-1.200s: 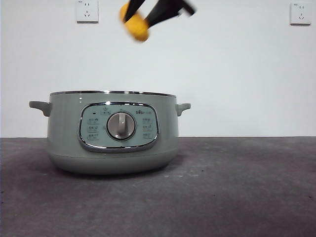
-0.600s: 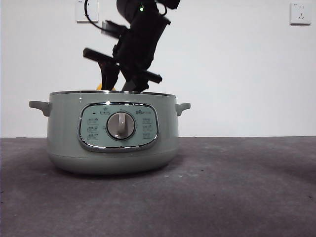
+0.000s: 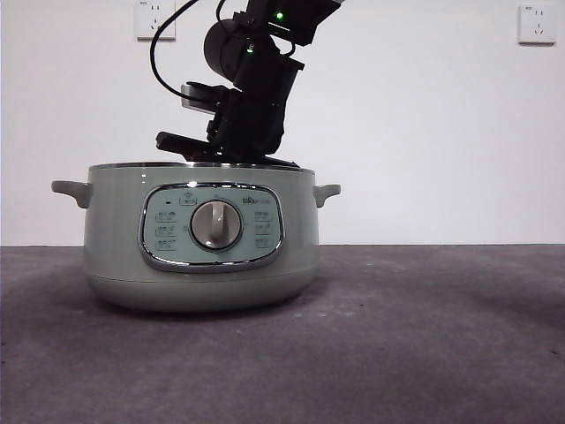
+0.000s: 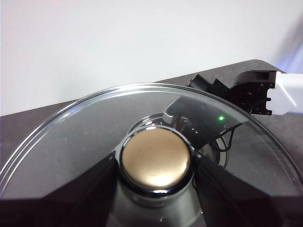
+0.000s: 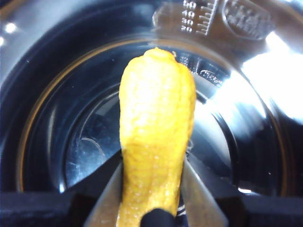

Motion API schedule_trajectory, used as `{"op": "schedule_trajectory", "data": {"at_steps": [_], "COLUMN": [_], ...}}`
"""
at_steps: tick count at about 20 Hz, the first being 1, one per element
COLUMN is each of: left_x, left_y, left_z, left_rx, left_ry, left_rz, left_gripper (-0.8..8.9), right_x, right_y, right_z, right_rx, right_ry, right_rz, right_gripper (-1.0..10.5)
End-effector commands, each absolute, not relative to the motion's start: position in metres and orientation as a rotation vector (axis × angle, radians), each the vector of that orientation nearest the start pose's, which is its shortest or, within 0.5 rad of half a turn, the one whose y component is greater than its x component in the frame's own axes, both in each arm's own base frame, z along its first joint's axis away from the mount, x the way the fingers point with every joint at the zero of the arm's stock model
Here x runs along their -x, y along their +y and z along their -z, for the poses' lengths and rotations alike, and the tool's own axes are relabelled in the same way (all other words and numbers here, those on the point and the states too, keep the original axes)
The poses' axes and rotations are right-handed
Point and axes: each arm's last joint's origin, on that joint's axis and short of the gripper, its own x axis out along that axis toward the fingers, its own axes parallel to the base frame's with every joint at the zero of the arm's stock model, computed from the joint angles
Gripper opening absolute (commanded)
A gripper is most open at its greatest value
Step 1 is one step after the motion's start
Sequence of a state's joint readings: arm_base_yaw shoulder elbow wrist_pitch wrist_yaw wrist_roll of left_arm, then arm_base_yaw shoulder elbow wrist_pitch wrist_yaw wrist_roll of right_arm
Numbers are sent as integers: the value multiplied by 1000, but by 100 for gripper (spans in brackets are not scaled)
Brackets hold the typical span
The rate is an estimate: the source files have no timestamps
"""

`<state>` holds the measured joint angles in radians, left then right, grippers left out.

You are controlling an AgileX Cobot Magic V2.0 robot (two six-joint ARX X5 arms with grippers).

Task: Pick up the corn,open the lid,put the corn in the pot,close the lid

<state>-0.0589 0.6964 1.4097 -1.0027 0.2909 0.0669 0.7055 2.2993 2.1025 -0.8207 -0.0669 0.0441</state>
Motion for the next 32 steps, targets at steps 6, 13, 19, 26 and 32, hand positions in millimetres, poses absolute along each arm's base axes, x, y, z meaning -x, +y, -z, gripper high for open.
{"op": "schedule_trajectory", "data": {"at_steps": [6, 13, 19, 26, 32], "left_x": [-51, -64, -92, -137, -197], "left_y": [-13, -15, -20, -32, -55], "left_z": [-457, -456, -453, -450, -436], "left_rx": [-34, -34, -50, -58, -69], "left_ry": [217, 251, 306, 328, 361], "left_rz": [380, 409, 427, 474, 577], "left_gripper": [-8, -8, -8, -8, -8], "right_x": [-378, -374, -336, -260, -164], "right_y": [326, 323, 284, 232, 146], "right_z": [-219, -282, -393, -469, -481], "right_rx": [324, 302, 325, 285, 259], "right_ry": [1042, 979, 871, 754, 766], "right_rz": [-682, -700, -581, -634, -622], "right_gripper": [377, 442, 432, 432, 432]}}
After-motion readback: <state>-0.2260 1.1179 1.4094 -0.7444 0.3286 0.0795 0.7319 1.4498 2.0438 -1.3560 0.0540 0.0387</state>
